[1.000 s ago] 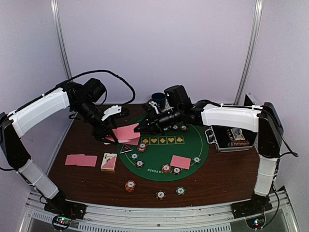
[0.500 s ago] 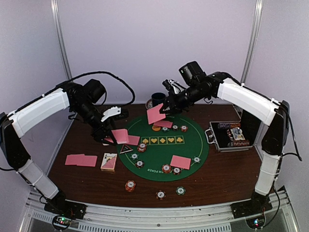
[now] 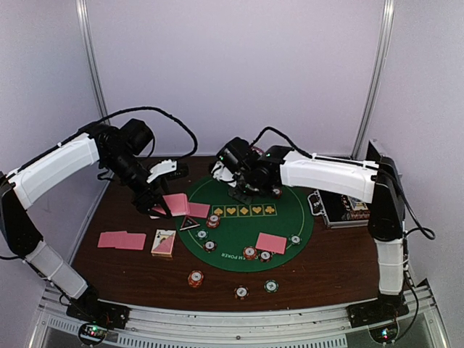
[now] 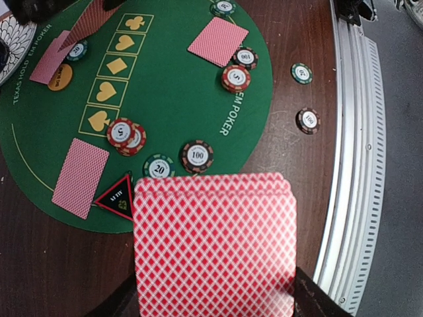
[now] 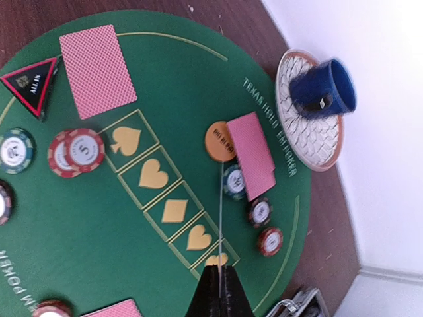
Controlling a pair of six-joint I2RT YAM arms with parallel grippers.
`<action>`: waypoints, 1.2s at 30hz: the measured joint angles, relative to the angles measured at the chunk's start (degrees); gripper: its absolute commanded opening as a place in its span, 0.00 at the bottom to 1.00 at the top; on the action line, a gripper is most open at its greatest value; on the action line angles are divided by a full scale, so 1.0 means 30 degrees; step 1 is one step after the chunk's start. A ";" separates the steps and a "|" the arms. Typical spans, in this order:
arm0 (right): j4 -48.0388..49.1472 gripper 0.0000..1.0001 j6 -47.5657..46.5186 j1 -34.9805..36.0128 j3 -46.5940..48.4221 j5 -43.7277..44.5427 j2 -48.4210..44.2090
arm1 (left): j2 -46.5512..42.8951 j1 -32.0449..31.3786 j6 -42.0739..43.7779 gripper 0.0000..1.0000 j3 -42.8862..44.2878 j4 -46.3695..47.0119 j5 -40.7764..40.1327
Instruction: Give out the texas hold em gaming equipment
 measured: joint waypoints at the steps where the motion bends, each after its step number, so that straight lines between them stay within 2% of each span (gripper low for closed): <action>1: 0.0852 0.00 -0.1056 0.0240 -0.0452 0.0809 0.0066 | 0.0000 0.0000 0.0000 0.00 0.0000 -0.0007 0.0000; 5: 0.5027 0.00 -0.5209 0.1180 -0.2091 0.3424 0.0772 | 0.0000 0.0000 0.0000 0.00 0.0000 -0.0007 0.0022; 9: 0.8313 0.00 -0.9005 0.1785 -0.2324 0.5530 0.3177 | -0.0007 0.0007 0.0000 0.00 0.0000 -0.0022 0.0036; 14: 0.9333 0.00 -1.0805 0.1982 -0.2696 0.6309 0.4932 | -0.0022 0.0015 0.0007 0.00 0.0000 -0.0073 0.0051; 21: 0.9974 0.01 -1.1169 0.1960 -0.2849 0.6674 0.5078 | -0.0087 0.0015 0.0007 0.00 0.0000 -0.0306 0.0095; 25: 0.9865 0.38 -1.0907 0.1953 -0.2856 0.6652 0.5078 | -0.0087 0.0015 0.0000 0.00 0.0000 -0.0393 0.0160; 27: 0.9785 0.49 -1.0819 0.1953 -0.2885 0.6615 0.5078 | -0.0087 0.0015 0.0007 0.00 0.0000 -0.0423 0.0175; 33: 0.9326 0.62 -0.9952 0.1953 -0.3585 0.6135 0.4830 | -0.0087 0.0015 0.0007 0.00 0.0000 -0.0459 0.0211; 36: 0.8990 0.73 -0.9559 0.1953 -0.3832 0.6040 0.4401 | -0.0087 0.0015 0.0007 0.00 0.0000 -0.0488 0.0240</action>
